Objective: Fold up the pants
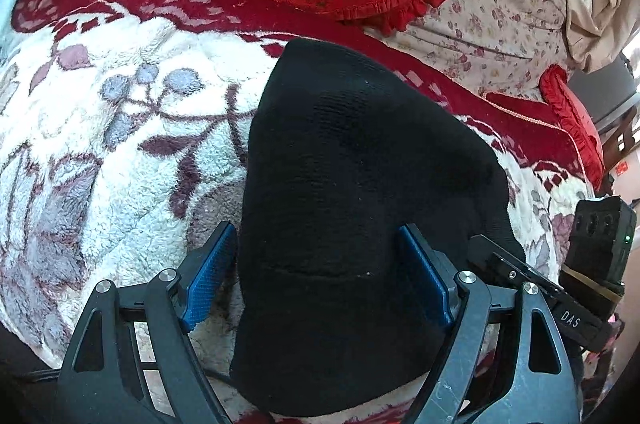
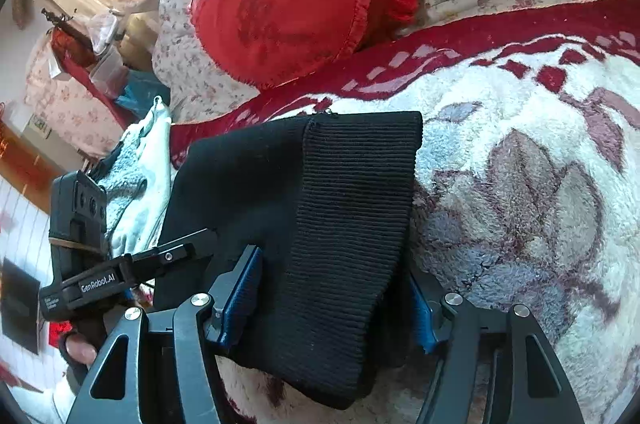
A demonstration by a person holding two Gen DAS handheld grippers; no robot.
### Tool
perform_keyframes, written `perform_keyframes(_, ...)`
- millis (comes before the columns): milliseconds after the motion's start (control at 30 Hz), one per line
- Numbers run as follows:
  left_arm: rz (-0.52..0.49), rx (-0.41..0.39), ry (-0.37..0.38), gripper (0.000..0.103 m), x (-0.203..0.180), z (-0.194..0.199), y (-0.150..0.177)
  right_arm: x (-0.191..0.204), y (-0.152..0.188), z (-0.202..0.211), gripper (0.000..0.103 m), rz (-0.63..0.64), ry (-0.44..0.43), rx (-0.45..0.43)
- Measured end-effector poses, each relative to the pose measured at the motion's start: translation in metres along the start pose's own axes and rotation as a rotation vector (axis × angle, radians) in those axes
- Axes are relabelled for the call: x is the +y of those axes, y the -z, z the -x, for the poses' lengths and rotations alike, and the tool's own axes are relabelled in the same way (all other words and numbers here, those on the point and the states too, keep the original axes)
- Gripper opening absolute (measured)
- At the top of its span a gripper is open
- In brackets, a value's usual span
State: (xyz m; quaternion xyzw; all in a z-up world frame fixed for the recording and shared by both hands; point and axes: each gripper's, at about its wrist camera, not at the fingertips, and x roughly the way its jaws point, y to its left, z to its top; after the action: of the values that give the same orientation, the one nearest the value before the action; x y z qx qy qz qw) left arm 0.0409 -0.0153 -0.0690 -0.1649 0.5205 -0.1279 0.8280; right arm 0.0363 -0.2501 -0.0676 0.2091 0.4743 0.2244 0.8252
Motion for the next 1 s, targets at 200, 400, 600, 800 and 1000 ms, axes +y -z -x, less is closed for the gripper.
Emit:
perform_keyframes(200, -0.056, -0.021, -0.019, 0.062, -0.012, 0.01, 0.002, 0.014, -0.002, 0.011, 0.047, 0.065, 0.035, -0.009)
perform_keyframes(400, -0.07, -0.059, -0.011, 0.059, -0.018, 0.027, -0.016, 0.03, -0.016, 0.026, 0.042, 0.115, 0.032, -0.049)
perform_keyframes(600, -0.094, -0.111, -0.039, 0.059, -0.025, 0.027, -0.05, 0.041, -0.05, 0.022, 0.042, 0.149, 0.045, -0.101)
perform_keyframes(800, -0.078, -0.086, -0.063, 0.059, -0.015, 0.001, -0.079, 0.029, -0.081, -0.001, 0.042, 0.127, 0.042, -0.093)
perform_keyframes(1000, -0.052, -0.046, -0.092, 0.061, 0.0, -0.032, -0.086, 0.005, -0.098, -0.043, 0.045, 0.085, 0.08, -0.021)
